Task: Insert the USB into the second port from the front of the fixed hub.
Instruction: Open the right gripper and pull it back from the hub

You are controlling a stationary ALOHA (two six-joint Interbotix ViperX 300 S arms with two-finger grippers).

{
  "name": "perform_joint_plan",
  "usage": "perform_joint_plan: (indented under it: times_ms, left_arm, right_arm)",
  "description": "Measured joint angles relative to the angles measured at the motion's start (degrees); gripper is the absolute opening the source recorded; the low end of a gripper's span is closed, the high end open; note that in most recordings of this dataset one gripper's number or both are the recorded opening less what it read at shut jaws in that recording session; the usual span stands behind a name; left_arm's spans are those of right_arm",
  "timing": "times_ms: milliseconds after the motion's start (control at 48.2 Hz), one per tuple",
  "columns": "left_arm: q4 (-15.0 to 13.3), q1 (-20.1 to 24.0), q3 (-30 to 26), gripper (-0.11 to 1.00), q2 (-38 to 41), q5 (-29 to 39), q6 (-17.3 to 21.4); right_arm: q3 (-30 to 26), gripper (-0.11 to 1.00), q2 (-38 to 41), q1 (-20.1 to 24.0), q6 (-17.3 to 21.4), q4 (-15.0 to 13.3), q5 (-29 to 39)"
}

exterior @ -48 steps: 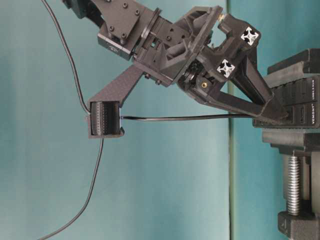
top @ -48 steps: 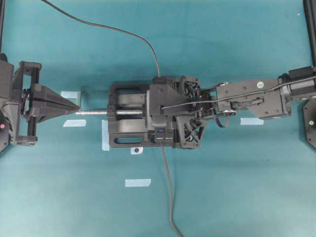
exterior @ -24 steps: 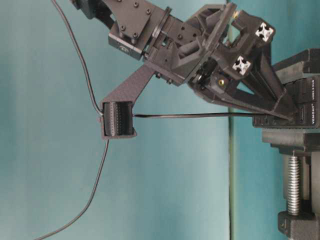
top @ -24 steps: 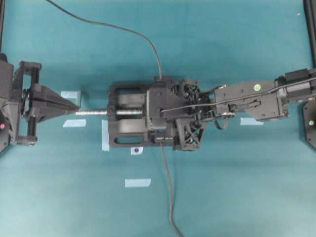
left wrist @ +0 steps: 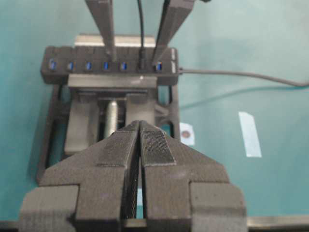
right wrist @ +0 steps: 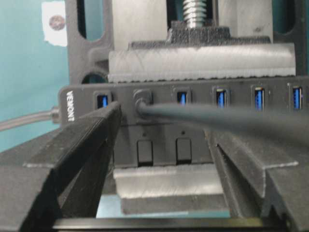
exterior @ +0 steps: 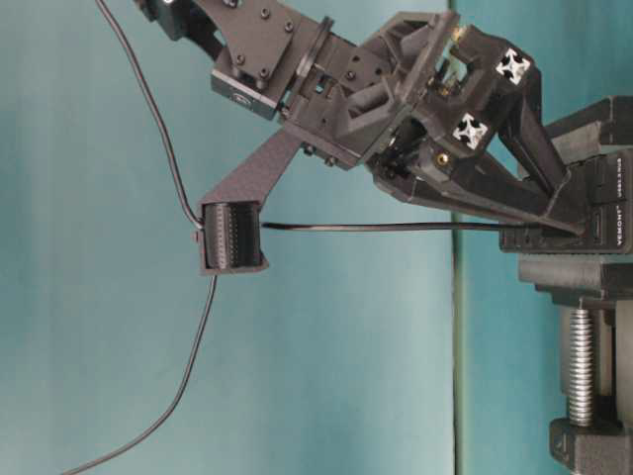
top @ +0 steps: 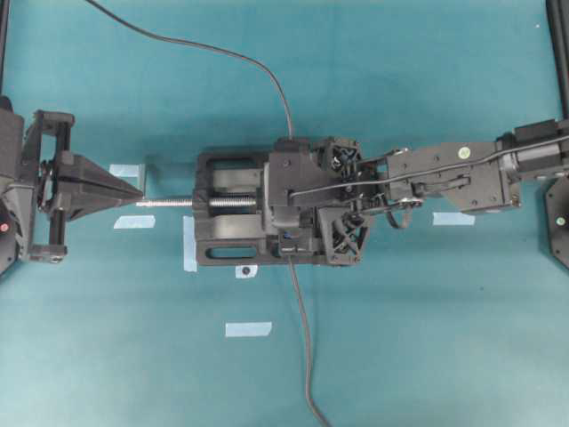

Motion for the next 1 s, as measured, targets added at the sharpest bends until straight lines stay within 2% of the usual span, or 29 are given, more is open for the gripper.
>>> perform_joint_plan:
  times_ms: [519, 996]
  left_arm:
    - [0.0, 0.0, 0.0, 0.0, 0.0, -0.1, 0.0]
    - [0.0, 0.0, 0.0, 0.0, 0.0, -0.1, 0.0]
  right_arm:
    - [0.6, 0.86, -6.2, 0.3, 0.0, 0.0, 0.5]
    - [5.9, 0.86, -13.5, 0.2, 0.1, 0.0, -0.8]
